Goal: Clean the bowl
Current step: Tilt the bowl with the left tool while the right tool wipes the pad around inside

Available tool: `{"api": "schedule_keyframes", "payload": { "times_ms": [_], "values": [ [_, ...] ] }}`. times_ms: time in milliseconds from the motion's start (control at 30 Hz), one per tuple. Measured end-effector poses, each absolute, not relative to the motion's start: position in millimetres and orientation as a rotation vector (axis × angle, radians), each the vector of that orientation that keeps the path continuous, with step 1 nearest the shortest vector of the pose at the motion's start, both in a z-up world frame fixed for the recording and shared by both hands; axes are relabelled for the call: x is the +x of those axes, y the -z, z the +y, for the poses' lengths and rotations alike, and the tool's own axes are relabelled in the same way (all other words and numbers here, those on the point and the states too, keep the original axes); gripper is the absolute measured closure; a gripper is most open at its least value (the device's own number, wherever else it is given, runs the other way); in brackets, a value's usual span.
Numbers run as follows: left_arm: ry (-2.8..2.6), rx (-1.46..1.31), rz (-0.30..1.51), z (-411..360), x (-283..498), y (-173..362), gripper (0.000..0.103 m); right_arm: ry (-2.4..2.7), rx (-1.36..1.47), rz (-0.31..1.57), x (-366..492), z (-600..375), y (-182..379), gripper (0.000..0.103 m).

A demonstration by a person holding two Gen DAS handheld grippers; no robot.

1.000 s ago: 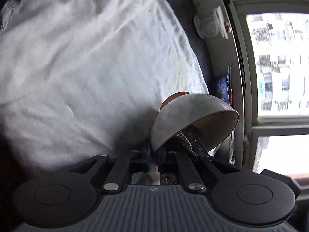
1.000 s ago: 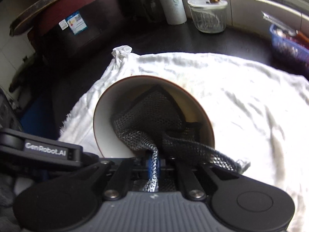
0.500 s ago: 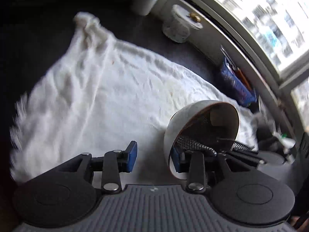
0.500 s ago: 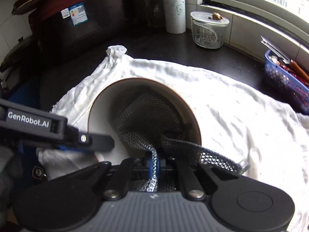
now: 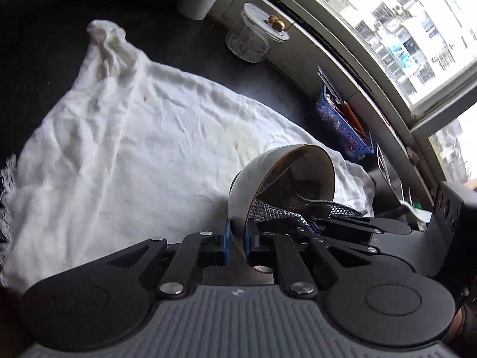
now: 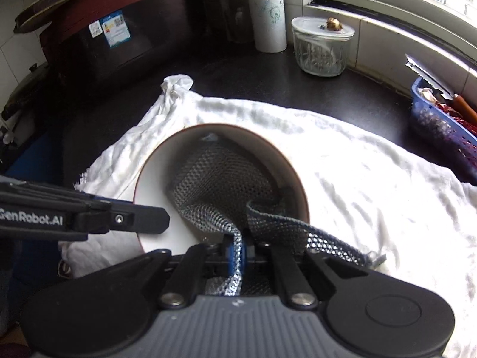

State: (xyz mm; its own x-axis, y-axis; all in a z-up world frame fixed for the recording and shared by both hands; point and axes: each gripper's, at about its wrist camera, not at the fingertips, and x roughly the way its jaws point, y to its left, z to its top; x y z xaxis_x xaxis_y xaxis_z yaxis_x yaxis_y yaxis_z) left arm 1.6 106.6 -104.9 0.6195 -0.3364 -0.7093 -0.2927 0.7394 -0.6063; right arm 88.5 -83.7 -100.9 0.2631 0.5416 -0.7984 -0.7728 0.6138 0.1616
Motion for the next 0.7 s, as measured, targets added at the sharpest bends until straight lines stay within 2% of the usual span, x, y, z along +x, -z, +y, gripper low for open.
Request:
{"api": "schedule_keyframes", "payload": {
  "times_ms": [233,400,467,533,600,700],
  "values": [
    [-0.044,-1.115,0.979,112.7,-12.8,140.6,0.095,-0.950,-0.185,1.026,93.3,-80.4,107.4,0.100],
    [-0.053,-1.142,0.990,110.6,-13.4,144.6,0.095,-0.979,-0.106,1.087,95.5,-83.6,113.3,0.099],
    [-0.052,-1.011,0.987,104.1,-8.2,131.5,0.095,-0.981,-0.103,1.087,95.5,-85.3,113.8,0.099],
    [-0.062,-0.840,0.970,96.1,-3.0,115.1,0.089,-0.972,-0.120,1.069,95.0,-86.5,112.9,0.099],
    [-0.086,-0.599,0.937,82.9,2.9,96.4,0.075,-0.966,-0.144,1.050,94.6,-87.4,111.8,0.099],
    [-0.071,-0.161,0.873,50.9,10.0,79.0,0.072,-0.965,-0.176,1.025,94.3,-87.6,111.8,0.099]
  ]
}}
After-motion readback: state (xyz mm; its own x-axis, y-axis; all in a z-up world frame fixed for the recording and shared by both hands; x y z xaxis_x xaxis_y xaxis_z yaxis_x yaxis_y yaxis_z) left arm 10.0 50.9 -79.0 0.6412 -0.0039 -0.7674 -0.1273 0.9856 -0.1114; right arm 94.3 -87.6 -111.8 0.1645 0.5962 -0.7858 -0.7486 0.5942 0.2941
